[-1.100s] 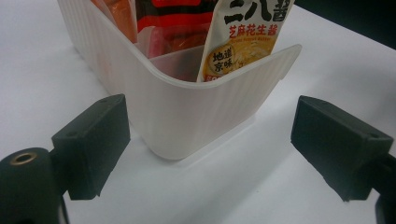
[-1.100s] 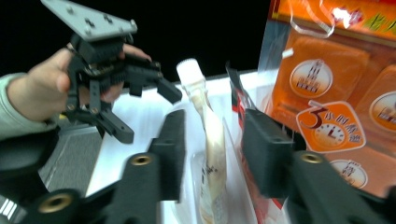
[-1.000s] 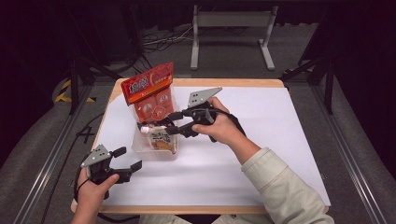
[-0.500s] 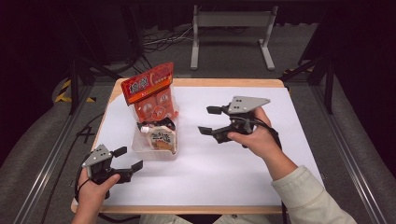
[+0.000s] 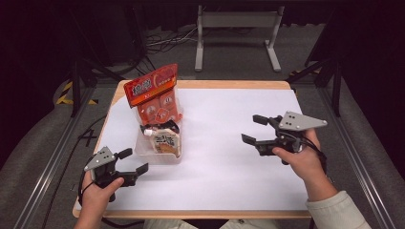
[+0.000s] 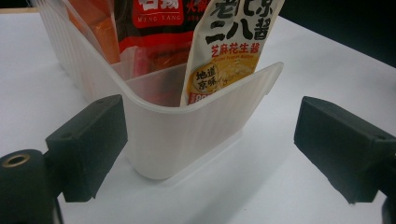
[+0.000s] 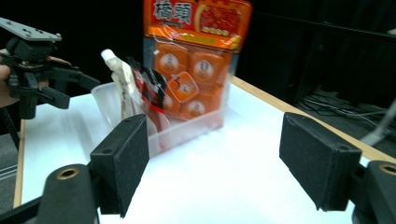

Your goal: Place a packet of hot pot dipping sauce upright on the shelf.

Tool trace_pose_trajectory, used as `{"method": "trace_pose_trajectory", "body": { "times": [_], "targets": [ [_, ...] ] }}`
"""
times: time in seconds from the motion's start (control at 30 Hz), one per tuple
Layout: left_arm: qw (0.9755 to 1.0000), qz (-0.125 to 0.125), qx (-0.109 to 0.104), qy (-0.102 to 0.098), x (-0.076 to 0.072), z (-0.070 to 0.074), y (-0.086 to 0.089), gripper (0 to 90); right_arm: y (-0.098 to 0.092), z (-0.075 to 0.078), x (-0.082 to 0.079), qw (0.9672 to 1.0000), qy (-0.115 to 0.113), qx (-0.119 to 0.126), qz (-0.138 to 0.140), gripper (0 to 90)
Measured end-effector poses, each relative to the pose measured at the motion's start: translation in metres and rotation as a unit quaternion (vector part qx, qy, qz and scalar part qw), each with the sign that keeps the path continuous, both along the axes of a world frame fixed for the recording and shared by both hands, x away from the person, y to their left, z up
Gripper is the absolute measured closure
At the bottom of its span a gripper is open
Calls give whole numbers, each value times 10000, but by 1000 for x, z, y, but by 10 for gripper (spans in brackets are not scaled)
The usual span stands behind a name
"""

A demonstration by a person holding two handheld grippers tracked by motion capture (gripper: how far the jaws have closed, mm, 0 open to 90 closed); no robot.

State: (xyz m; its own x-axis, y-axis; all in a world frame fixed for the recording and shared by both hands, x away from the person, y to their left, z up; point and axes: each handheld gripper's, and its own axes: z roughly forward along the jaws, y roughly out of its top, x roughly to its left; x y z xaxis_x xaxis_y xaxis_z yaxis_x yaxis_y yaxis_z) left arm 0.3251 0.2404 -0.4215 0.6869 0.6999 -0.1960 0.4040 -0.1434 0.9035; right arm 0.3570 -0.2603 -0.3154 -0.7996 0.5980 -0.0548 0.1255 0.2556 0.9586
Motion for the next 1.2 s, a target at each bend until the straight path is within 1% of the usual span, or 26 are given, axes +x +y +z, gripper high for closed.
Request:
{"method": "trace_pose_trajectory", "body": {
  "times": [0.07, 0.13, 0.17, 0.23, 0.27, 0.3, 0.4, 0.47, 0.5, 0.57, 0.6, 0.63, 0.67, 0.7, 0.73, 0.77, 0.8, 0.83, 0.87, 0.9, 0.93, 1.0, 1.03, 1.1, 1.13, 1.2],
  "targets": [
    [10000, 24, -4, -13, 0, 0, -1, 106, -10, -4, -5, 9999, 0, -61, -146, 241],
    [10000, 65, -3, -73, -1, 1, 0, 114, -19, -10, -9, 9995, 49, -96, -297, 236],
    [9999, 112, -60, -100, -1, 2, 0, 115, -27, -16, -11, 9990, 63, -153, -425, 236],
    [9998, 141, -51, -131, -2, 2, 1, 117, -34, -22, -13, 9983, 118, -153, -542, 237],
    [9998, 141, -51, -131, -2, 2, 1, 117, -34, -22, -13, 9983, 118, -153, -542, 237],
    [9998, 141, -45, -128, -1, 2, 1, 117, -38, -26, -13, 9979, 104, -159, -612, 236],
    [9999, 128, 14, -111, -1, 1, 0, 118, -49, -37, -16, 9965, 173, -139, -801, 237],
    [9998, 150, 37, -146, -1, 1, 0, 119, -54, -45, -18, 9952, 163, -191, -948, 236],
    [9998, 150, 37, -146, -1, 1, 0, 120, -54, -45, -18, 9952, 163, -191, -948, 236],
    [9996, 182, -9, -236, -2, 2, 1, 123, -58, -53, -19, 9936, 191, -188, -1094, 237],
    [9993, 197, -98, -289, -3, 3, 2, 125, -61, -60, -18, 9920, 112, -254, -1228, 236],
    [9993, 197, -98, -289, -3, 3, 2, 125, -61, -60, -18, 9920, 112, -254, -1228, 236],
    [9993, 191, -141, -304, -3, 3, 2, 125, -62, -63, -18, 9914, 58, -281, -1276, 237],
    [9993, 194, -148, -296, -4, 3, 2, 125, -64, -68, -18, 9912, 2, -205, -1308, 236],
    [9992, 198, -133, -308, -3, 3, 2, 125, -66, -73, -19, 9911, -5, -90, -1329, 236],
    [9993, 196, -113, -294, -3, 2, 2, 125, -68, -79, -20, 9911, 12, 11, -1333, 237],
    [9993, 191, -105, -293, -3, 1, 2, 125, -70, -87, -21, 9908, 48, 37, -1354, 236],
    [9993, 193, -100, -299, -3, 1, 1, 125, -71, -91, -22, 9905, 58, -27, -1370, 236],
    [9993, 187, -86, -311, -2, 0, 1, 125, -73, -97, -24, 9895, 136, -91, -1435, 237],
    [9994, 187, -75, -288, -3, 0, 1, 125, -75, -101, -25, 9881, 238, -66, -1516, 238],
    [9994, 192, -83, -290, -2, 0, 1, 125, -77, -105, -26, 9860, 306, -7, -1641, 238],
    [9993, 201, -65, -324, -2, -1, -1, 125, -82, -112, -28, 9836, 433, 38, -1749, 237],
    [9992, 201, -40, -344, -2, -2, -1, 125, -84, -116, -29, 9830, 471, -7, -1775, 237],
    [9991, 213, -94, -359, -1, -3, -2, 122, -86, -122, -31, 9818, 555, -97, -1811, 238],
    [9990, 226, -115, -380, -1, -3, -2, 119, -87, -123, -32, 9817, 592, -113, -1809, 237],
    [9989, 253, -164, -365, 0, -5, -3, 113, -86, -123, -32, 9821, 588, -139, -1783, 236]
  ]
}}
